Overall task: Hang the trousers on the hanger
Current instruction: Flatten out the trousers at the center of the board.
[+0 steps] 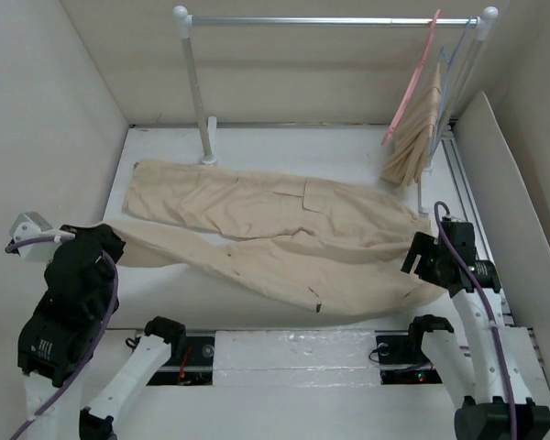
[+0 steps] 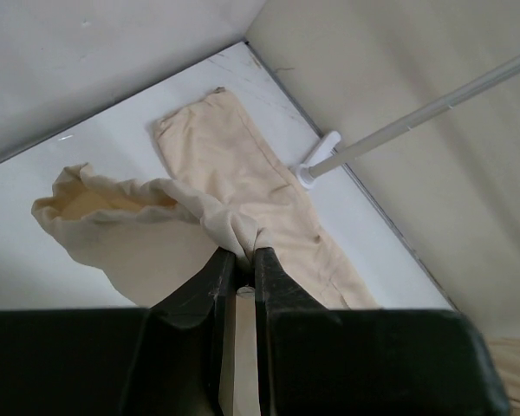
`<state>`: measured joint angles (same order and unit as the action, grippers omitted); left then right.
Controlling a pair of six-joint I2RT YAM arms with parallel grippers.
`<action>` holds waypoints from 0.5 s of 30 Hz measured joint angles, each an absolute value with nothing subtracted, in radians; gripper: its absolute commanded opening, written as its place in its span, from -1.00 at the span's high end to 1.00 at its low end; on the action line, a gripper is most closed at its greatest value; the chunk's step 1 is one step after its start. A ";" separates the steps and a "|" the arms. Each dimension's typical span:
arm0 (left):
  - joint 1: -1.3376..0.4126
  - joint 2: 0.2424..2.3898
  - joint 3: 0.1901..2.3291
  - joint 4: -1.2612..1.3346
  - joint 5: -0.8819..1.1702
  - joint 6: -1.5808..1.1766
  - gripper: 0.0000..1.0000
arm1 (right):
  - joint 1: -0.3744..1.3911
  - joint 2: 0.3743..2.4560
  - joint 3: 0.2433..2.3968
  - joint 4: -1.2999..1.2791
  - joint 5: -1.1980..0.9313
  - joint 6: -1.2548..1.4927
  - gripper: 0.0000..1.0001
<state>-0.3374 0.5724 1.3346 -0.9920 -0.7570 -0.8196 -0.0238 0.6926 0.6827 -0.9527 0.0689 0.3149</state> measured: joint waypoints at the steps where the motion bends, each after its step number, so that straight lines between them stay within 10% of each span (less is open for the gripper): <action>1: -0.337 0.555 1.328 -0.976 -0.741 -0.807 1.00 | -0.056 0.698 0.682 -0.962 0.076 0.324 -0.61; 15: -0.412 0.485 1.335 -0.871 -0.667 -0.701 1.00 | -0.176 0.816 0.654 -0.988 0.178 0.536 -0.18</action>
